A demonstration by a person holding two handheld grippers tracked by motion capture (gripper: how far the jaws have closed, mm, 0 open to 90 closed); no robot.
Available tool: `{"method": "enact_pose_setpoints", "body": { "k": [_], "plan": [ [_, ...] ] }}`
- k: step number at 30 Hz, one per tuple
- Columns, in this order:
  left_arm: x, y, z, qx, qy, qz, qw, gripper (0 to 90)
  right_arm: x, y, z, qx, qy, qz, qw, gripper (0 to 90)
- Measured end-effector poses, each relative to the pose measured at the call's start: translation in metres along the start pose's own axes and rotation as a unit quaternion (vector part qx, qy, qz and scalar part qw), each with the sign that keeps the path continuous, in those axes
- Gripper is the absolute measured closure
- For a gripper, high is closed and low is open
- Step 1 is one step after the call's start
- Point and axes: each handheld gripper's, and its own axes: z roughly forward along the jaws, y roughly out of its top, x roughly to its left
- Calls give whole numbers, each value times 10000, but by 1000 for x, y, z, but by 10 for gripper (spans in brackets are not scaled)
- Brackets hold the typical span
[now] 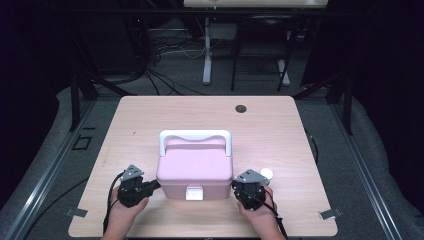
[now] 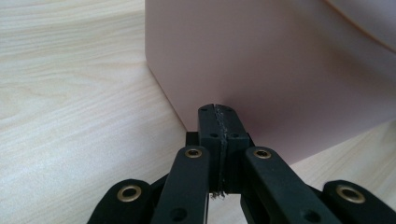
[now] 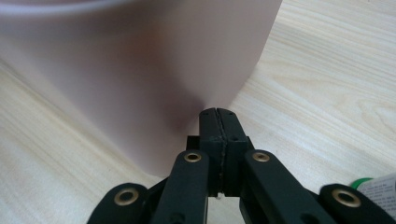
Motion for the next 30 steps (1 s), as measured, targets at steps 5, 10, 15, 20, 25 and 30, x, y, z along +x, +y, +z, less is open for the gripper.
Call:
{"method": "enact_pose_setpoints", "body": {
  "k": [5, 10, 15, 20, 25, 30],
  "plan": [
    [-3, -3, -3, 7, -24, 11, 10000, 900, 2, -4, -5, 23, 54, -37, 10000, 900],
    [-7, -6, -6, 38, -48, 45, 10000, 900, 4, -8, -12, 68, 75, -91, 9999, 900],
    [-12, -9, -9, 88, -109, 76, 9999, 900, 6, -12, -18, 84, 95, -75, 9999, 900],
    [-16, -12, -12, 121, -166, 132, 9997, 900, 7, -17, -23, 103, 144, -66, 9998, 900],
    [-20, -15, -14, 149, -219, 155, 9995, 900, 8, -21, -30, 128, 180, -76, 9997, 900],
    [-25, -18, -17, 178, -278, 169, 9993, 900, 8, -25, -35, 169, 201, -127, 9996, 900]
  ]
}}
